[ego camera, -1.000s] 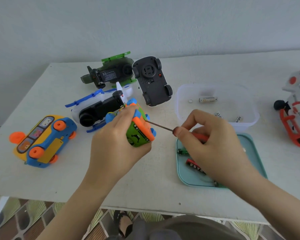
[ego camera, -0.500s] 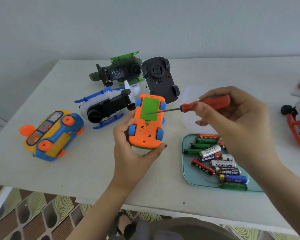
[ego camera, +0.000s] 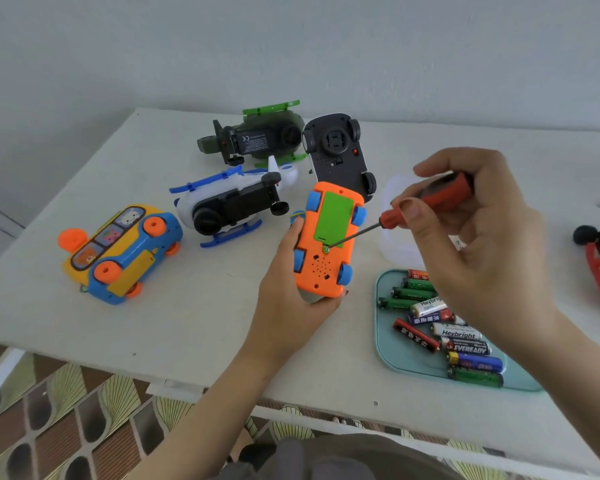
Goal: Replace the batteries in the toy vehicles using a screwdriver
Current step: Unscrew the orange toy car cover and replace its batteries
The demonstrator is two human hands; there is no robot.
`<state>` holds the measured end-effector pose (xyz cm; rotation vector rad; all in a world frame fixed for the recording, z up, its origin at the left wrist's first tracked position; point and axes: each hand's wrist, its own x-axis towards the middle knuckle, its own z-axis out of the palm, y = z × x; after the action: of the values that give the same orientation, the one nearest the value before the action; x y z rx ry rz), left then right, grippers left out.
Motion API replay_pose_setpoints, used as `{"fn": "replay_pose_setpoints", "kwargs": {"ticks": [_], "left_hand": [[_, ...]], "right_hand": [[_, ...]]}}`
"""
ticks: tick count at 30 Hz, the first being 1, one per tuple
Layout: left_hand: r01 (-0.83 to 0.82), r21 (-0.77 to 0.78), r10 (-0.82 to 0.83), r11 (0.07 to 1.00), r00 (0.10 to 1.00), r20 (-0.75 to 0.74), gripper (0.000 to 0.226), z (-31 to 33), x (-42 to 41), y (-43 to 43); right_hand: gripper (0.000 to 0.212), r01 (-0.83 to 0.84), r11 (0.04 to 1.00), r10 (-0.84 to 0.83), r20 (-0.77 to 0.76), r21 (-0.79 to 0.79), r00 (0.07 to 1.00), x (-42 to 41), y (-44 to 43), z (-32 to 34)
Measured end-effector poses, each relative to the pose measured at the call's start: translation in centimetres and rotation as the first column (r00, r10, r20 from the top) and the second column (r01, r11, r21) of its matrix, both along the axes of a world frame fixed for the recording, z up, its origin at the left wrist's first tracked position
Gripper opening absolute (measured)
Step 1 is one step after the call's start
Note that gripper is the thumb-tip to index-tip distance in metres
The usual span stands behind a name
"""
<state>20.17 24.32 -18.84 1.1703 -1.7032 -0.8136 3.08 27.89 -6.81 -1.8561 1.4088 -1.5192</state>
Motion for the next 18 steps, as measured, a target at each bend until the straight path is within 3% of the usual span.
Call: {"fn": "replay_pose_setpoints", "kwargs": {"ticks": [4,18], "left_hand": [[-0.003,-0.026,0.003,1.000,1.000,0.005,0.093,-0.16,-0.03,-0.03],[0.006,-0.074,-0.005,0.997,1.000,0.012,0.091,-0.88,0.08,-0.30]], "right_hand": [[0.036,-0.021,0.998,0.018,-0.050,-0.052,0.999,-0.13,0.14,-0.25],[0.023,-0.008,0.997,0.000,-0.103,-0.075,0.995,0.23,0.19,-1.04]]}}
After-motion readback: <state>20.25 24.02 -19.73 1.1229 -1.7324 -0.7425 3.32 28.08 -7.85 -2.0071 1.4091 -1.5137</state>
